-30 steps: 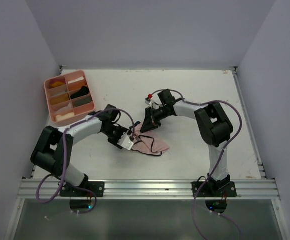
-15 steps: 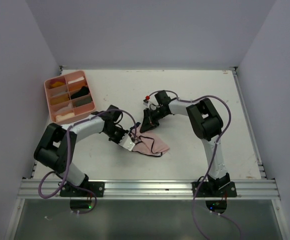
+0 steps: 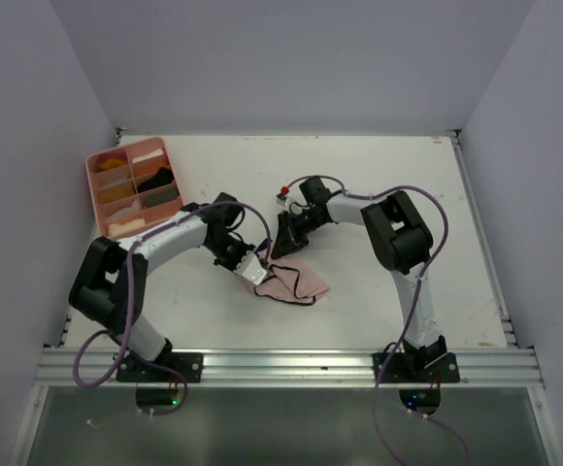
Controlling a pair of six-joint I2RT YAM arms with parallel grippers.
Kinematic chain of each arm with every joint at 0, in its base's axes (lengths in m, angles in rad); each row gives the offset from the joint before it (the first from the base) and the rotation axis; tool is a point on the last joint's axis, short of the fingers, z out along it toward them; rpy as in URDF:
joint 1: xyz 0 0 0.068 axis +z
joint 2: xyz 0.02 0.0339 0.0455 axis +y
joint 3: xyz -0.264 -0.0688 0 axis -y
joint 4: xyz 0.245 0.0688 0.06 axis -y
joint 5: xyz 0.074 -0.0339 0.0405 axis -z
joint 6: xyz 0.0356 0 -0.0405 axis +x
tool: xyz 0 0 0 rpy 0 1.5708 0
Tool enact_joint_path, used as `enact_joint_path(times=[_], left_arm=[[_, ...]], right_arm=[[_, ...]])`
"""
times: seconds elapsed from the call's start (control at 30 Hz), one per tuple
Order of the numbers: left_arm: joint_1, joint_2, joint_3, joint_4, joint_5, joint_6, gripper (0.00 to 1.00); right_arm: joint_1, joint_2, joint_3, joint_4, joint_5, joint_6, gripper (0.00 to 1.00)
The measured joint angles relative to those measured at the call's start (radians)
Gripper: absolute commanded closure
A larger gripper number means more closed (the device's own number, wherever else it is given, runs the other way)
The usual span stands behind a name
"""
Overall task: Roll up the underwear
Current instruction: Fold the underwear
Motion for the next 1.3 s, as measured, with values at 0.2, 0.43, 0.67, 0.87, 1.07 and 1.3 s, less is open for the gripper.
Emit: enact_joint_path(times=[0.2, 0.43, 0.67, 0.87, 1.07, 1.3], left_arm=[[-0.002, 0.001, -0.106, 0.021, -0.038, -0.002, 0.83], [-0.001, 0.034, -0.111, 0.066, -0.055, -0.010, 0.75], [-0.001, 0.030, -0.109, 0.103, -0.055, -0.009, 0.65], [-0.001, -0.003, -0.125, 0.100, -0.066, -0.007, 0.74], [0.001, -0.034, -0.125, 0.098, -0.073, -0.005, 0.69], [0.010, -0.023, -0.125, 0.116, -0.084, -0.004, 0.67]], right_arm=[[0.001, 0.000, 0.000, 0.000, 0.000, -0.004, 0.84], [0.001, 0.000, 0.000, -0.002, -0.001, -0.015, 0.84], [0.002, 0.000, 0.000, -0.003, -0.002, -0.022, 0.85], [0.002, 0.000, 0.000, -0.008, -0.003, -0.024, 0.85], [0.002, 0.000, 0.000, -0.009, -0.003, -0.026, 0.85], [0.002, 0.000, 0.000, -0.016, -0.005, -0.029, 0.85]])
